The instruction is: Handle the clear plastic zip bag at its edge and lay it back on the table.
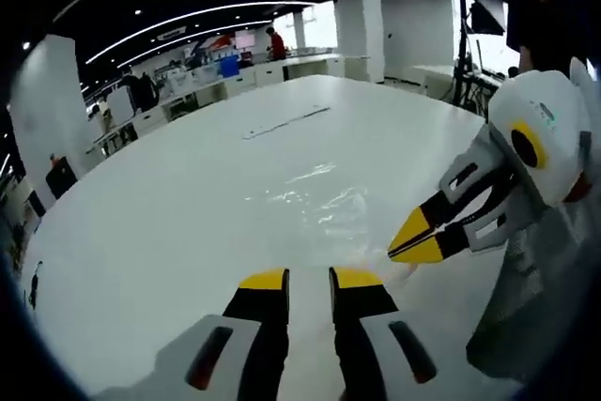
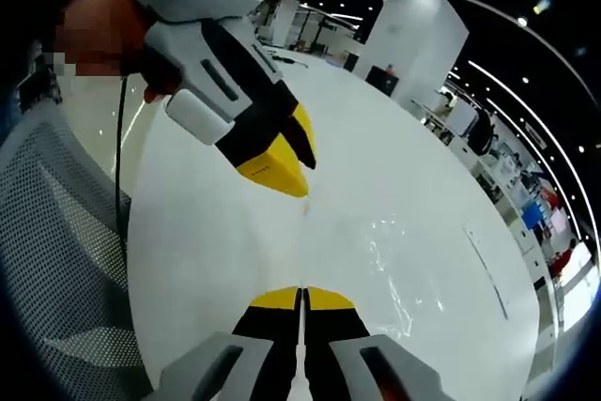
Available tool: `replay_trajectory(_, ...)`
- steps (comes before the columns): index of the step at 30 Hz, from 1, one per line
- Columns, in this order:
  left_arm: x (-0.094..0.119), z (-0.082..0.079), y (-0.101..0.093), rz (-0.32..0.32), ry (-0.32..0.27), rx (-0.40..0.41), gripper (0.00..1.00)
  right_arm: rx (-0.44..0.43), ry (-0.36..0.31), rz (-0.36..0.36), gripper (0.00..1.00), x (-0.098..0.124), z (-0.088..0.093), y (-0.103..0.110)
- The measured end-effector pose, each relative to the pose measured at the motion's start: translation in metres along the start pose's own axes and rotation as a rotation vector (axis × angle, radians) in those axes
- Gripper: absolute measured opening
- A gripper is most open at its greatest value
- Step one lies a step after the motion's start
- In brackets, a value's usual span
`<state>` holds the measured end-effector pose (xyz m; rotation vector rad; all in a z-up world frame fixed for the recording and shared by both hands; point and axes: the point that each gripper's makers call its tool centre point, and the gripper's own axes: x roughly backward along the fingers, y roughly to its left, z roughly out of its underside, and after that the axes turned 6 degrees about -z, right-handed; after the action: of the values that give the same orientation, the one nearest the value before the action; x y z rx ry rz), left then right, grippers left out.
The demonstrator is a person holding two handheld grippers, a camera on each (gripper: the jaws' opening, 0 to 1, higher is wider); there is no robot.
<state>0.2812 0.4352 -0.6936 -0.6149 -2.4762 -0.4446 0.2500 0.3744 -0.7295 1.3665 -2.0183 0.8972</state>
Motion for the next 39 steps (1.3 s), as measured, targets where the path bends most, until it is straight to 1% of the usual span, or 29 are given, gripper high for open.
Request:
replay_trajectory(3, 0.0, -0.001, 0.0, 0.004, 0.0, -0.08, 0.15, 0.01, 0.005, -0.005, 0.0, 0.001, 0.001, 0.001)
replay_trajectory(5, 0.0, -0.002, -0.003, 0.011, 0.001, -0.097, 0.15, 0.018, 0.007, -0.008, 0.0, 0.0, 0.002, 0.0)
replay_trajectory(8, -0.003, -0.003, 0.0, 0.015, 0.004, -0.116, 0.15, 0.028, 0.009, -0.01, 0.0, 0.0, 0.002, 0.0)
replay_trajectory(10, -0.004, -0.004, -0.004, 0.032, 0.007, -0.157, 0.15, 0.03, 0.009, -0.009, 0.0, 0.001, 0.003, -0.001)
replay_trajectory(11, -0.004, -0.004, -0.004, 0.031, 0.012, -0.204, 0.15, 0.031, 0.009, -0.01, 0.0, 0.001, 0.003, -0.001)
replay_trajectory(12, -0.004, -0.004, -0.007, 0.041, 0.017, -0.241, 0.15, 0.036, 0.011, -0.011, 0.0, 0.003, 0.003, -0.001)
replay_trajectory(14, -0.003, -0.006, -0.013, 0.056, 0.013, -0.264, 0.15, 0.038, 0.014, -0.012, 0.0, 0.004, 0.004, -0.001)
replay_trajectory(15, -0.003, -0.007, -0.013, 0.055, 0.015, -0.297, 0.15, 0.04, 0.015, -0.014, 0.0, 0.005, 0.004, -0.001)
replay_trajectory(17, -0.004, -0.008, -0.015, 0.066, 0.011, -0.322, 0.15, 0.05, 0.019, -0.015, 0.0, 0.006, 0.005, -0.001)
replay_trajectory(20, -0.005, -0.011, -0.019, 0.092, -0.007, -0.353, 0.11, 0.055, 0.022, -0.016, 0.0, 0.007, 0.005, 0.0)
replay_trajectory(22, -0.007, -0.006, -0.021, 0.102, 0.011, -0.417, 0.09, 0.056, 0.024, -0.016, 0.0, 0.005, 0.006, 0.0)
replay_trajectory(26, -0.009, 0.002, -0.026, 0.122, 0.034, -0.441, 0.1, 0.056, 0.023, -0.013, 0.0, 0.007, 0.007, 0.0)
replay_trajectory(27, -0.009, 0.006, -0.026, 0.126, 0.05, -0.462, 0.11, 0.056, 0.021, -0.013, 0.0, 0.008, 0.006, 0.0)
replay_trajectory(29, -0.009, 0.011, -0.027, 0.134, 0.057, -0.465, 0.12, 0.058, 0.021, -0.011, 0.0, 0.009, 0.006, 0.0)
replay_trajectory(33, -0.01, 0.016, -0.026, 0.133, 0.068, -0.486, 0.09, 0.062, 0.017, -0.009, 0.0, 0.011, 0.005, -0.001)
replay_trajectory(35, -0.01, 0.02, -0.025, 0.127, 0.081, -0.514, 0.08, 0.064, 0.017, -0.009, 0.0, 0.011, 0.005, -0.001)
replay_trajectory(39, -0.009, 0.021, -0.026, 0.128, 0.088, -0.491, 0.03, 0.062, 0.014, -0.005, 0.0, 0.012, 0.005, -0.001)
